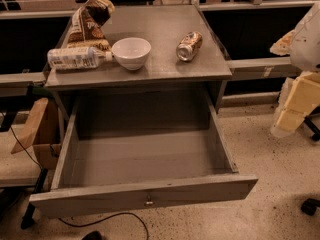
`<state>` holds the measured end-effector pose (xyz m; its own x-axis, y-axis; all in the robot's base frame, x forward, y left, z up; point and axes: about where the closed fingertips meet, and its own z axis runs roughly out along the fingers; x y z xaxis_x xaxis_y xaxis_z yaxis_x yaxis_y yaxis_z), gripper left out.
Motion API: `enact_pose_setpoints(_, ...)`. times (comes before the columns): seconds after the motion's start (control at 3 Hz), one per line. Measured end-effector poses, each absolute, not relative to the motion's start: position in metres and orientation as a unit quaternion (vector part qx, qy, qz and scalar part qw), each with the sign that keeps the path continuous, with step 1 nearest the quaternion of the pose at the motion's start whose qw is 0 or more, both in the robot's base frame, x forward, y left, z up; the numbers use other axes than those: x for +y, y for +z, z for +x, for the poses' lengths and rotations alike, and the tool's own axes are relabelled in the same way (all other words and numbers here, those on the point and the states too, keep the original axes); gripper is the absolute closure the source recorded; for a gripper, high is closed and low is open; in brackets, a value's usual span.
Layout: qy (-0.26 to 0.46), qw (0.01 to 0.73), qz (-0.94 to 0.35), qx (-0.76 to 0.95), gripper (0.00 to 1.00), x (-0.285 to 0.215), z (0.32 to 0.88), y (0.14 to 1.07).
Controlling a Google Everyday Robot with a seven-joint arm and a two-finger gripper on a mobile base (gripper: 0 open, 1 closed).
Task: Place orange can into top drawer
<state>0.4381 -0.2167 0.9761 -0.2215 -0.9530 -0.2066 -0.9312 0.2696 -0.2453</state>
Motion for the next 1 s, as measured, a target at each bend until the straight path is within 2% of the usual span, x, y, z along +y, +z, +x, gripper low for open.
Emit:
enact_pose_setpoints(0.67,-0.007,0.184,-0.58,0.794,0.0,-0.205,0.459,0.971)
enact_pose_setpoints(1.0,0.063,0.242,-0.523,0.815,0.0,-0.177,0.508,0.955)
